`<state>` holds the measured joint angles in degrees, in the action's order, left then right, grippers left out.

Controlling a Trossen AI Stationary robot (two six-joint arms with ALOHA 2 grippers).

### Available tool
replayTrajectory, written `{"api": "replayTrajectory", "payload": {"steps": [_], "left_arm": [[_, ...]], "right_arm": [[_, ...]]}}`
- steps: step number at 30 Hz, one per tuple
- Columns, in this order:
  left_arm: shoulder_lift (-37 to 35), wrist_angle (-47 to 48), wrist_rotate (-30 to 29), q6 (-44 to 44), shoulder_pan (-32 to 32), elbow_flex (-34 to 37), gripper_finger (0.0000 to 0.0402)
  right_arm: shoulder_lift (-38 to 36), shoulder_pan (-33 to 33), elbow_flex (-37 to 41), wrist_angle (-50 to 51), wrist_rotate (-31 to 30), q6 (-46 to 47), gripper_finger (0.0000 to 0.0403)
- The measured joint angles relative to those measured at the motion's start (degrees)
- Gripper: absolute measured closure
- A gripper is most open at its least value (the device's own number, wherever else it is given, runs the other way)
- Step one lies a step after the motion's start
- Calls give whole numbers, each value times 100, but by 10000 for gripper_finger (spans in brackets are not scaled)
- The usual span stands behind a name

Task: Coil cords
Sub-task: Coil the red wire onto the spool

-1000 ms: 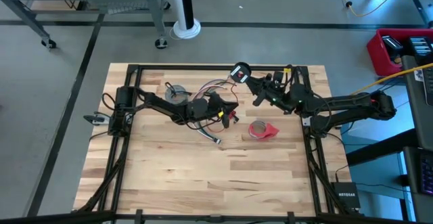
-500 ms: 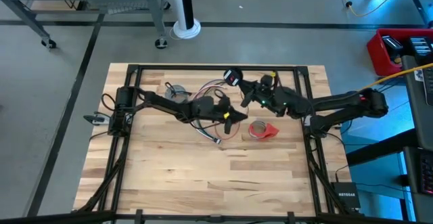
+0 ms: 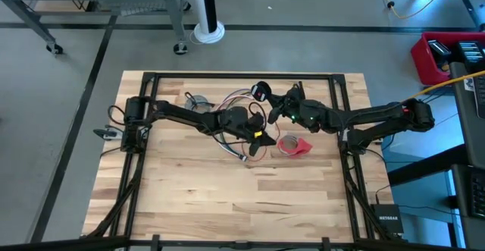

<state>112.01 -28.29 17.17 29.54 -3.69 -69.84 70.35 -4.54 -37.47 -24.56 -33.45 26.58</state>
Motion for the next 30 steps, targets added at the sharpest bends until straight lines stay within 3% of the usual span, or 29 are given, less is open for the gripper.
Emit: {"api": "replayTrajectory", "payload": {"steps": [15,22,30], "left_arm": [[-758,1795,-352,-801,-3,2,401],[-1202,2203,-478,-1161,-8,0,401],[-1495,3036,-1040,-1337,-10,0,401]], "right_arm": [[-9,2,0,515,57,14,401],[-9,2,0,980,69,54,401],[-11,2,0,1264,308,59,401]]}}
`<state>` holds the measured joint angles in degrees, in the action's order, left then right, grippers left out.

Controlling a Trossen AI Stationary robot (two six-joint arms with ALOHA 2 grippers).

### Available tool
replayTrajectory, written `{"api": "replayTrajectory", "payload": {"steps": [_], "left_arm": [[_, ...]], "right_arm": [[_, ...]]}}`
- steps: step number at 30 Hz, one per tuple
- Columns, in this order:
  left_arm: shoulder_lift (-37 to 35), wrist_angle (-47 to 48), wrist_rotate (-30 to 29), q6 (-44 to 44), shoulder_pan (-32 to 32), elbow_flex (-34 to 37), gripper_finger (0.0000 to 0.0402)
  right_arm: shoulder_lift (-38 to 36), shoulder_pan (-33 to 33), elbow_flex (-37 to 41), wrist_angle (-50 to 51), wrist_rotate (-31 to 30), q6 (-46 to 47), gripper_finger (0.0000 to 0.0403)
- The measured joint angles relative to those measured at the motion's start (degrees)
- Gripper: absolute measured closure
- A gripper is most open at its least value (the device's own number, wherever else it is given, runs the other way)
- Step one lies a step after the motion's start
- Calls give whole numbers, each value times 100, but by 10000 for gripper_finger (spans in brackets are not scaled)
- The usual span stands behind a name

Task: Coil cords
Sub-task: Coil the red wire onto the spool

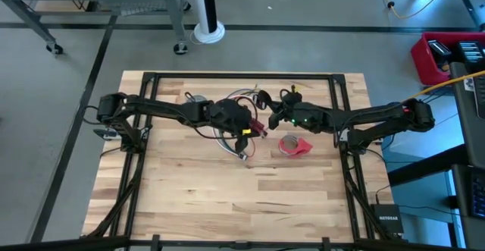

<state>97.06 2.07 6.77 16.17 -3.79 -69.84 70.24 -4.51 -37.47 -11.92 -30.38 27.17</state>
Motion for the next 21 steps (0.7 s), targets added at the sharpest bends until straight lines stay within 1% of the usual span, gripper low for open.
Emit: {"api": "replayTrajectory", "payload": {"steps": [4,12,18,21], "left_arm": [[-55,268,-63,2,0,0,401],[-234,272,-104,-82,0,2,401],[-439,152,-496,-441,-28,2,401],[-499,165,-696,-465,-106,0,401]], "right_arm": [[0,0,0,185,1,2,401],[0,2,0,674,7,245,401],[0,2,-2,748,309,412,401],[0,2,-2,757,463,431,401]]}}
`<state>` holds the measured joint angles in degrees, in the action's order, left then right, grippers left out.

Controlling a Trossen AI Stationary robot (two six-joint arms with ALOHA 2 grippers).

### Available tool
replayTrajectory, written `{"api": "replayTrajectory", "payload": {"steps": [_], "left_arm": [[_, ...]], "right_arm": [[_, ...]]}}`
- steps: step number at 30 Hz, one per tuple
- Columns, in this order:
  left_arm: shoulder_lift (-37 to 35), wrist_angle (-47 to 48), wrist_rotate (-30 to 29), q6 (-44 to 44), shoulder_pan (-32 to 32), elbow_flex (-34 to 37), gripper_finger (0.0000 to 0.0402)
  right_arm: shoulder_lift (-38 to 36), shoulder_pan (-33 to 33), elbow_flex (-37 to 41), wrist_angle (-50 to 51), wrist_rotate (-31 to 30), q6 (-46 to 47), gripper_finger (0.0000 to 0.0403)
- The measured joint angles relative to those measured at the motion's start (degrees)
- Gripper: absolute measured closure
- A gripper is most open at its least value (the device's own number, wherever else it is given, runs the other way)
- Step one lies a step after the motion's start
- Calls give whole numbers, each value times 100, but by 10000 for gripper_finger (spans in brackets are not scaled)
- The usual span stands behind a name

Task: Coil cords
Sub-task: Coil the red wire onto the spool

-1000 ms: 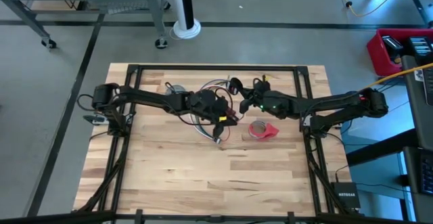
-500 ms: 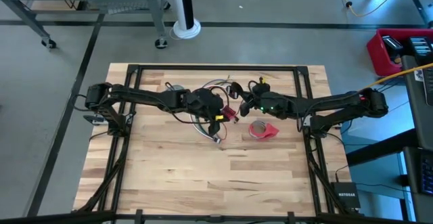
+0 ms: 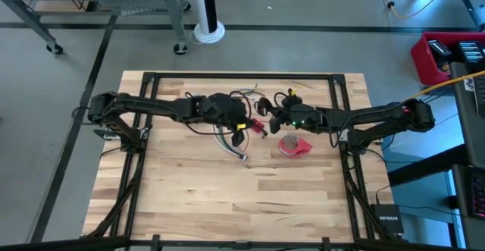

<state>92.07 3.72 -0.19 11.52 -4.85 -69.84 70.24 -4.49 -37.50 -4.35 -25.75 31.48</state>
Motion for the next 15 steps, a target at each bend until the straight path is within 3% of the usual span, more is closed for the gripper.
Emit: {"api": "replayTrajectory", "payload": {"steps": [15], "left_arm": [[-12,-28,-781,-334,-445,0,401]], "right_arm": [[0,0,0,148,514,46,401]]}}
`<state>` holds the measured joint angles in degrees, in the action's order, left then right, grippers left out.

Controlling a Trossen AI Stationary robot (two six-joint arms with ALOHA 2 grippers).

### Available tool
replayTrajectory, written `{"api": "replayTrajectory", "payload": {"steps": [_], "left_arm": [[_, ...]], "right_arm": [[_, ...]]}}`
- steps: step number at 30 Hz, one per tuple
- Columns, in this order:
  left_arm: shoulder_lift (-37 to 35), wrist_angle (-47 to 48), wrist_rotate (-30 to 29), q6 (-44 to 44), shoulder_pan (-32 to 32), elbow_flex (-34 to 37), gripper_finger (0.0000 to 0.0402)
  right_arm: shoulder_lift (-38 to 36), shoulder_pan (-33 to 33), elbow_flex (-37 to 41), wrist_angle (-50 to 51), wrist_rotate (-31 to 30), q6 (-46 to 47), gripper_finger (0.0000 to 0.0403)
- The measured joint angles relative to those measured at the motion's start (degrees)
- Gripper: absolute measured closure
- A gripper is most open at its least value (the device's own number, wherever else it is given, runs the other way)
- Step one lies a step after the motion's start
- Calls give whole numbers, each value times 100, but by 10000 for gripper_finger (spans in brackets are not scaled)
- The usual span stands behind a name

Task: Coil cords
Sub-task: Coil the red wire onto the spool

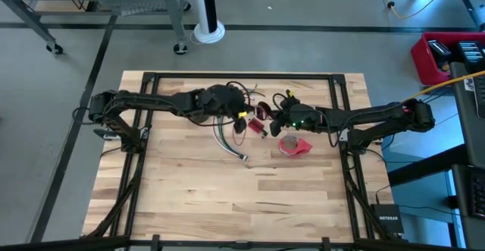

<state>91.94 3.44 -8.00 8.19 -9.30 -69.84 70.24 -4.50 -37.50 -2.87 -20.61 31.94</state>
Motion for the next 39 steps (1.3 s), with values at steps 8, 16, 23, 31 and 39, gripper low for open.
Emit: {"api": "replayTrajectory", "payload": {"steps": [8,16,23,31,39], "left_arm": [[0,14,-279,-116,-278,0,401],[-2,161,-332,-107,-507,0,401],[-46,1411,-974,-100,-573,0,401],[-186,2625,-1131,59,-508,-2,401],[-188,2727,-1143,200,-248,2,401]], "right_arm": [[0,-2,0,-1,292,162,401],[0,-1,0,-12,735,435,401],[-140,-2,0,-67,712,768,401],[-542,-2,0,-172,29,778,401],[-627,-2,4,-760,-235,572,401]]}}
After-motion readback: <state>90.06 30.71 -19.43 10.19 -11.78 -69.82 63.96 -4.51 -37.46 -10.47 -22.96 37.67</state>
